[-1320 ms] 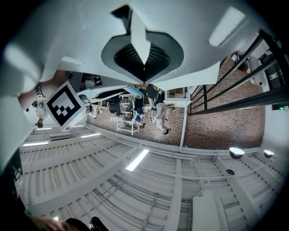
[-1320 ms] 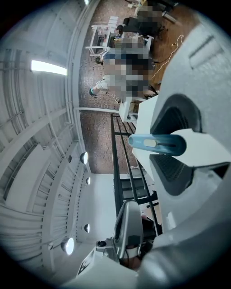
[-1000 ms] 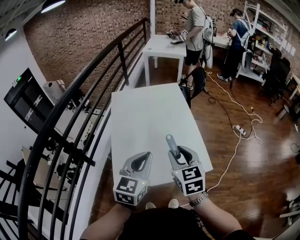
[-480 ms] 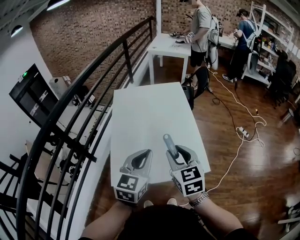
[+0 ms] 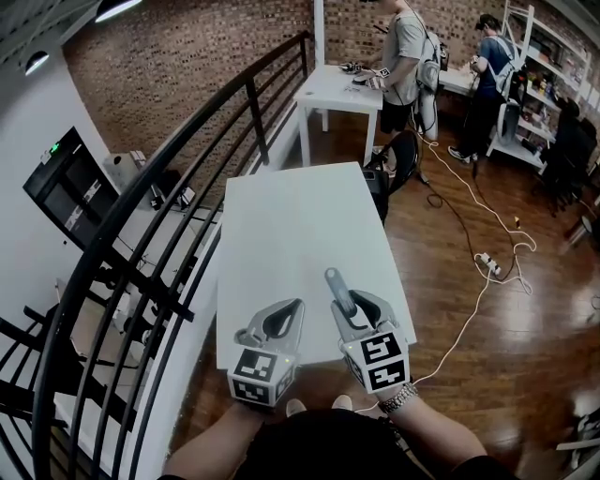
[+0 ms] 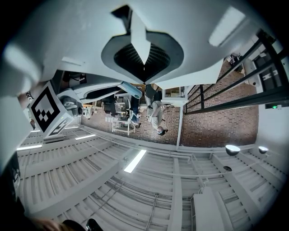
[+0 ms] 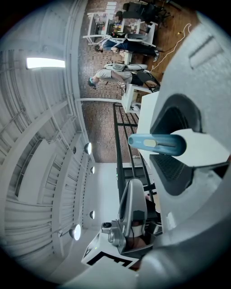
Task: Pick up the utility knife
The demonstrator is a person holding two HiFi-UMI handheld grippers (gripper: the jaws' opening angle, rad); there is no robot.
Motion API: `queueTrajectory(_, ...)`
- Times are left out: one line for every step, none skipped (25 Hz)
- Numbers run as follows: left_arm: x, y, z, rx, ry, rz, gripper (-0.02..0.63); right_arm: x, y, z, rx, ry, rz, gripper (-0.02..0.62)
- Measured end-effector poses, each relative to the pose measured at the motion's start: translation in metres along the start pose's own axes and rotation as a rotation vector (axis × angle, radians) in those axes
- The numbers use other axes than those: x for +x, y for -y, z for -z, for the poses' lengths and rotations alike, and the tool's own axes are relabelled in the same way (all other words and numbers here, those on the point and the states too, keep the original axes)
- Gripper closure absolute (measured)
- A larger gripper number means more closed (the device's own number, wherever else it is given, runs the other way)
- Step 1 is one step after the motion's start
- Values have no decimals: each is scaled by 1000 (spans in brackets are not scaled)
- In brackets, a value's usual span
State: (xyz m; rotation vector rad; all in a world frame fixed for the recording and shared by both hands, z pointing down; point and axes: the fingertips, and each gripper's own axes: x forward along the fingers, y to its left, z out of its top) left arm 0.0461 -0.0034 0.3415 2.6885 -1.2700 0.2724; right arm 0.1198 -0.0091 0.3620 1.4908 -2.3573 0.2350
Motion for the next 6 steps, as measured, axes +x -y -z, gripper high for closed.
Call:
queueTrajectory(1,1,1,-1,-1,0,589,0,1,1,1,2,-2,463)
queueTrajectory(2,2,1,-4,-1,2,589,1,1,1,3,2,-5,463)
queueTrajectory(3,3,1,-6,-2,3,589,1,1,2,6,1,-8,463)
queueTrajectory(3,4,2,-7,-2,3,589,0,1,2,8,0,-9,463)
queueTrajectory(4,4,3,-7,-3,2,589,0,2,3,7,-2,-10,463)
queueTrajectory(5,4,3,-8,-4,1,589,0,3,4,6,-3,-10,463)
